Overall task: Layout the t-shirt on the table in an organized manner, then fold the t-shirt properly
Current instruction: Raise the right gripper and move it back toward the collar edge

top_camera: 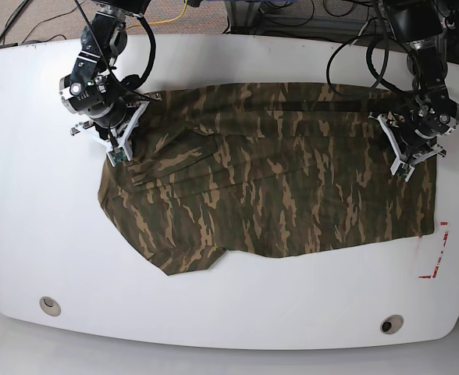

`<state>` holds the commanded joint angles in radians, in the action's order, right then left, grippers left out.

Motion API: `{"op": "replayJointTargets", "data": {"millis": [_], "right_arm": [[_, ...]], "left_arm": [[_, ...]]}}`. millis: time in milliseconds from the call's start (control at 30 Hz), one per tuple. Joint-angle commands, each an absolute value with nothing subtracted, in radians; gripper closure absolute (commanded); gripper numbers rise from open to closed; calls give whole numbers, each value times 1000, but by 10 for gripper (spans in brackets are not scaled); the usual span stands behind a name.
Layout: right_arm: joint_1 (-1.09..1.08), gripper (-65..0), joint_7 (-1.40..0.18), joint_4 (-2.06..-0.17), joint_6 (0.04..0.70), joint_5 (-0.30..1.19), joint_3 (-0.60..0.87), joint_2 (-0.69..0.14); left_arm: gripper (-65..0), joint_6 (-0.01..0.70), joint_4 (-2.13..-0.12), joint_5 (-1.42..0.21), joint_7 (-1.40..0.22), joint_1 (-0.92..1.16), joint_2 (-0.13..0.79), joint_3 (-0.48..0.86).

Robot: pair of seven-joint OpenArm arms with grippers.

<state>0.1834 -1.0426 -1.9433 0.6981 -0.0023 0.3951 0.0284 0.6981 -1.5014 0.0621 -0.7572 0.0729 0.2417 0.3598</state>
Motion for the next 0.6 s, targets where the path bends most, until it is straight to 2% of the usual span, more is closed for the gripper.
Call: {"op": "replayJointTargets", "data": {"millis": [267,600], "right_arm": [[268,-41,-1043,-1971,698,-2,392,41],[381,-41,-1041,-1969,698,-2,314,35]], "left_arm": [[-196,698,-1501,62,-757,74,242,360],[-196,698,-1501,64,-757,70,242,360]]}}
